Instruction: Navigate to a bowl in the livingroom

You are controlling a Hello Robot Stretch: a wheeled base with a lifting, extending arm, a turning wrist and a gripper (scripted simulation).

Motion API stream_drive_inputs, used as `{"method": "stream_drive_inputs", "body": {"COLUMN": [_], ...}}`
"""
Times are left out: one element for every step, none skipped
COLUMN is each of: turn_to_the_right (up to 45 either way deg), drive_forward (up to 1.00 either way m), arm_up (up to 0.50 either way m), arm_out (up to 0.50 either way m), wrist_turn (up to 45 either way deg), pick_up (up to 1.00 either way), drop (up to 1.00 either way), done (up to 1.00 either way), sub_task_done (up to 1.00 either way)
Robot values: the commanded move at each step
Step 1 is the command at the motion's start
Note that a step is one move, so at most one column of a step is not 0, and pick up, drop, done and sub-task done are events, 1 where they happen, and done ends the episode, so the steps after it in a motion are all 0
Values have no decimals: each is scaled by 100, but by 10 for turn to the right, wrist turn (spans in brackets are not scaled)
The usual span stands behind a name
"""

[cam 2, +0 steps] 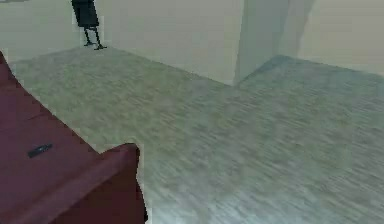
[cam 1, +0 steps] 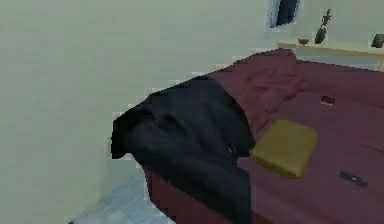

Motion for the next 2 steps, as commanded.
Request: {"method": "stream_drive_inputs", "body": {"turn_to_the_right": [450, 450], "drive_forward": [0, 0], "arm_up": [0, 0], "arm_out": [0, 0], "wrist_turn": [0, 0], "pick_up": [0, 0], "drop": [0, 0], "done": [0, 0], "sub_task_done": [0, 0]}}
